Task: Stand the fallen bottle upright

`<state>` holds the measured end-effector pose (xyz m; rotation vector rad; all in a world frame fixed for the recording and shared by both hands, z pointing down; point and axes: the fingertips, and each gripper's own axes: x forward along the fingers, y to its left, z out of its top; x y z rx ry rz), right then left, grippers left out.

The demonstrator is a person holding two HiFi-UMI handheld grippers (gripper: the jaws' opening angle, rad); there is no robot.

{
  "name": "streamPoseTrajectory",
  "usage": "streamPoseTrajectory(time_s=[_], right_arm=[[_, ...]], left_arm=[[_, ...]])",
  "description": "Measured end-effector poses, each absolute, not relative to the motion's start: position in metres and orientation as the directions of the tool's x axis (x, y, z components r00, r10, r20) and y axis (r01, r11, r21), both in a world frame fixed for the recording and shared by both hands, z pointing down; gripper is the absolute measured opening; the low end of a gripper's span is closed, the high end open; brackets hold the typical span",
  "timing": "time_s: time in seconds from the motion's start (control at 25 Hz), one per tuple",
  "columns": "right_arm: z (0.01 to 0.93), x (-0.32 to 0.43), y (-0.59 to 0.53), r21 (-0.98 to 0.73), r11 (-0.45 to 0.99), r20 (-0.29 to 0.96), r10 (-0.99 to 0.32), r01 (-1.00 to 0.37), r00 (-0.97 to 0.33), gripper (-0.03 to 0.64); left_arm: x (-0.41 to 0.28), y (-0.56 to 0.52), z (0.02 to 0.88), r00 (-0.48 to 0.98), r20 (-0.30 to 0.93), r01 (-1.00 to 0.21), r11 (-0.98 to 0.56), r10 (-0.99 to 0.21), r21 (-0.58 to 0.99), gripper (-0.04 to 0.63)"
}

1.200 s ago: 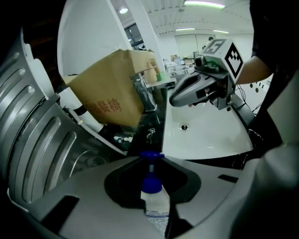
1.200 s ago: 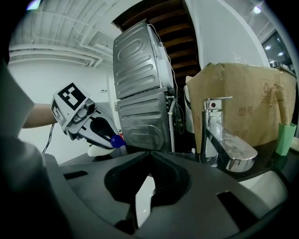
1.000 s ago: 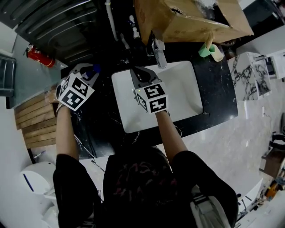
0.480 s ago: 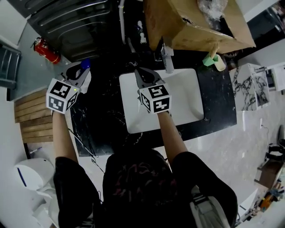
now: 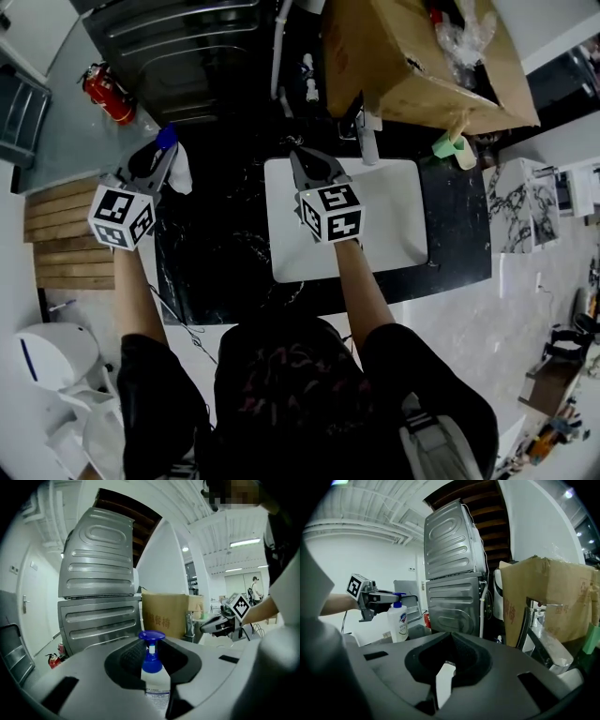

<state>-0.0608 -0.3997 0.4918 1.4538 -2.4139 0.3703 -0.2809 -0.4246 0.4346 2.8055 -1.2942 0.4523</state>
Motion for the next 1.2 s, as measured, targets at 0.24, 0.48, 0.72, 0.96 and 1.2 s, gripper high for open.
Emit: streamPoseTrajectory(time_s=[0.24, 0.48, 0.72, 0.96, 1.2], right_arm=[[0.493, -0.063, -0.4, -0.048, 0.465, 0.394, -0.805, -0.884, -0.445, 0.011], [0.494, -0.071, -0.402, -0.043, 0.484, 0.399, -0.794, -0.874, -0.459, 0.011], [0.496, -0.077, -0.401, -0.04, 0.498, 0.406, -0.784, -0.866, -0.469, 0.011], [0.495, -0.078, -0.4, -0.04, 0.496, 0.405, -0.786, -0.868, -0.468, 0.011], [0.494, -0.077, -0.398, -0.038, 0.493, 0.405, -0.788, -0.869, -0.464, 0.011]], left_arm=[[-0.297, -0.42, 0.438, 0.59, 0.156, -0.8, -0.6, -0.792, -0.022, 0.088], [-0.308, -0.416, 0.439, 0.575, 0.143, -0.812, -0.584, -0.806, -0.028, 0.093], [-0.313, -0.413, 0.441, 0.564, 0.16, -0.815, -0.577, -0.81, -0.047, 0.12], [-0.314, -0.413, 0.44, 0.565, 0.17, -0.813, -0.58, -0.807, -0.05, 0.136], [-0.312, -0.41, 0.442, 0.575, 0.183, -0.804, -0.593, -0.797, -0.054, 0.164]])
